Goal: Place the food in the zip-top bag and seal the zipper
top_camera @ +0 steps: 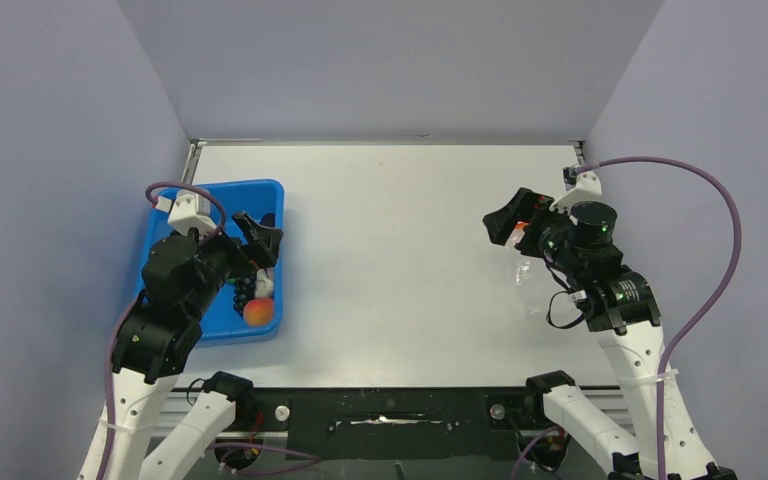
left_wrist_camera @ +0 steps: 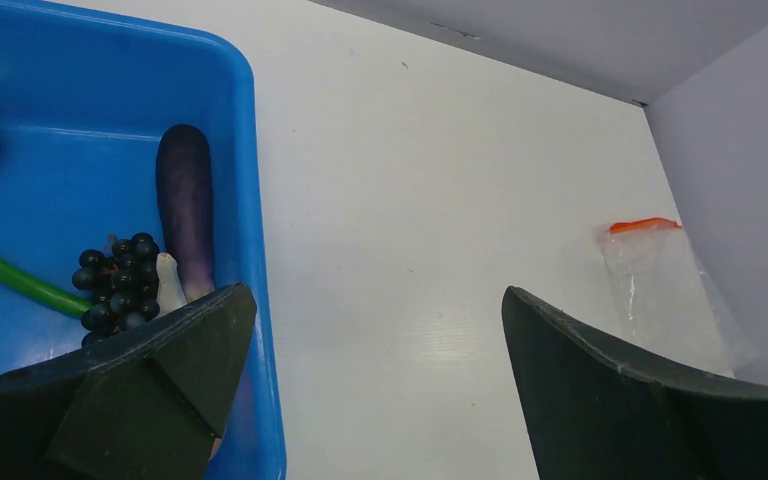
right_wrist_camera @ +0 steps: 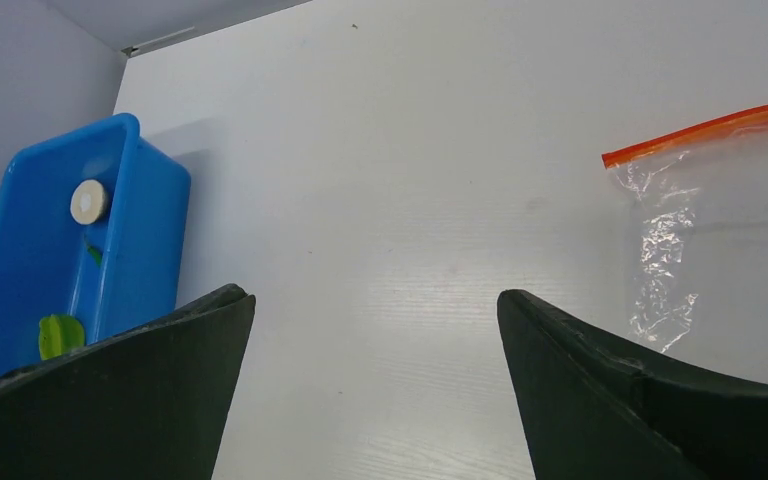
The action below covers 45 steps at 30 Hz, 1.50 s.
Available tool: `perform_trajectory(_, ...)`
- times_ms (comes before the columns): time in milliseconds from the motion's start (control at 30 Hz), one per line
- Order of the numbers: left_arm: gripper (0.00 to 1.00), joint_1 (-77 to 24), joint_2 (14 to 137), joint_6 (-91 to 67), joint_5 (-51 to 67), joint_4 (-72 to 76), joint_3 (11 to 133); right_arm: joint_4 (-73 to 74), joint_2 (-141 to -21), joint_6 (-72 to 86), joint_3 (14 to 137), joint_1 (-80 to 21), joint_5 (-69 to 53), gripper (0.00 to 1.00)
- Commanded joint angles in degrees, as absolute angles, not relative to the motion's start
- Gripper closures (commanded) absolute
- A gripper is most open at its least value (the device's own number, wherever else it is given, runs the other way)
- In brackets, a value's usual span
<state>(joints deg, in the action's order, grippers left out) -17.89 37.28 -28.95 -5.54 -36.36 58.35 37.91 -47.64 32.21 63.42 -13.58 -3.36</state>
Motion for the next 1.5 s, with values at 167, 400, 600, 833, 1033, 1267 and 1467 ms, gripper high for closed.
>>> perform_trajectory(167, 0.03, -17.5, 37.2, -28.8, -5.0, -36.4, 60.2, 36.6, -47.2, 32.7, 65.2, -13.9, -1.1, 0.02)
perform_trajectory(400, 0.03, -17.5, 38.3, -28.6, -6.1, -35.9, 57.4, 38.4, -49.0, 32.4, 63.6, -13.9, 1.4, 0.02)
perform_trajectory(600, 0.03, -17.4, 37.3, -28.6, -5.9, -33.3, 54.4, 47.6, -56.7, 36.1, 66.9, -13.8, 16.3, 0.02)
perform_trajectory(833, 0.03, -17.5, 36.1, -28.5, -3.5, -29.3, 49.0, 50.8, -62.8, 43.4, 67.1, -13.0, 23.2, 0.11)
perform_trajectory(1033, 0.03, -17.5, 37.2, -28.8, -1.6, -26.6, 45.9, 51.7, -66.1, 53.8, 63.1, -7.4, 24.3, 0.45)
perform_trajectory(1267, 0.04, -17.5, 36.1, -28.0, -0.1, -22.2, 40.0, 51.8, -71.9, 59.2, 57.5, 0.8, 20.2, 0.49)
perform_trajectory(1467, 0.04, -17.5, 36.4, -26.8, 1.1, -22.0, 40.0, 47.8, -73.7, 60.6, 52.4, 4.5, 18.9, 0.5)
